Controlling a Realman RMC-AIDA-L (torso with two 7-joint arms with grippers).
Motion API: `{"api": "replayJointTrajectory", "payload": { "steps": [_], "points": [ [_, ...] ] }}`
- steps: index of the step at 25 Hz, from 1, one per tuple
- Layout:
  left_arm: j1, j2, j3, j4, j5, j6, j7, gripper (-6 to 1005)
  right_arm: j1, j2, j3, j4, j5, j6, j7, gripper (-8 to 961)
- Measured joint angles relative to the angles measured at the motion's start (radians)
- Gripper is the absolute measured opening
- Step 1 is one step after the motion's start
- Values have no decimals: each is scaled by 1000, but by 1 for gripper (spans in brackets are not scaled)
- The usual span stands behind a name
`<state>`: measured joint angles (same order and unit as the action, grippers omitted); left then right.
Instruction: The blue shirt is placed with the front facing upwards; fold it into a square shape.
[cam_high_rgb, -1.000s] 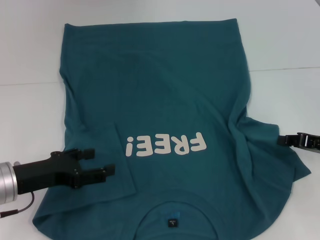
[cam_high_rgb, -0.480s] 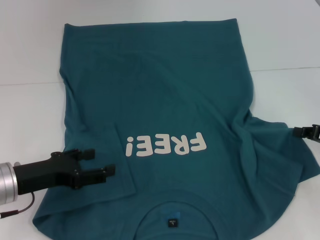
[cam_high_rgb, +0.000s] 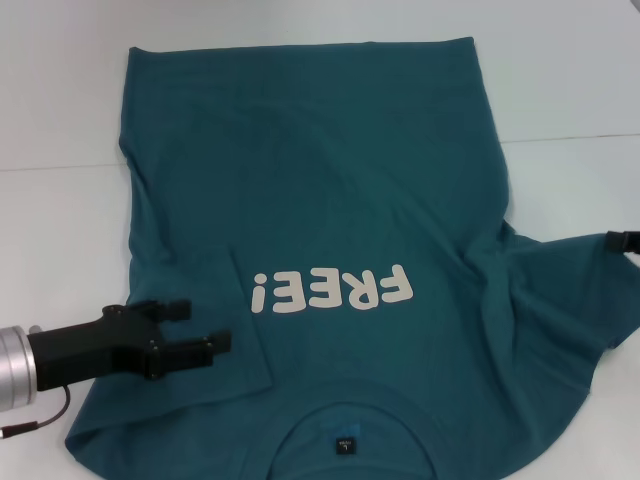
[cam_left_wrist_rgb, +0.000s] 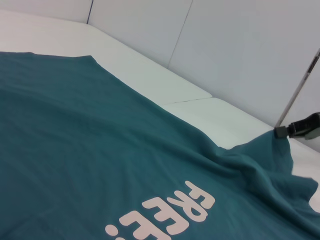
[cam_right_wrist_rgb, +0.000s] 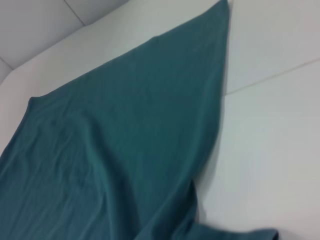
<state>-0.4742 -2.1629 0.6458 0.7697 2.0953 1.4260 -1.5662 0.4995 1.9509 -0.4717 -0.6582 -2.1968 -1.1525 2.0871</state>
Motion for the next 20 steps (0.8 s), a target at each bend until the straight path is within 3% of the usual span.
{"api": "replayJointTrajectory", "payload": {
  "steps": [5, 12, 20],
  "points": [
    [-2, 0, 0, -12, 0, -6, 0, 886, 6, -5, 0, -26, 2, 1, -23, 28],
    [-2, 0, 0, -23, -5, -7, -4, 887, 16, 8, 2, -27, 5, 21, -103, 27],
    [-4, -1, 0, -24, -6, -7, -16, 887, 7, 2, 7, -28, 8, 66, -132, 32]
  ]
}}
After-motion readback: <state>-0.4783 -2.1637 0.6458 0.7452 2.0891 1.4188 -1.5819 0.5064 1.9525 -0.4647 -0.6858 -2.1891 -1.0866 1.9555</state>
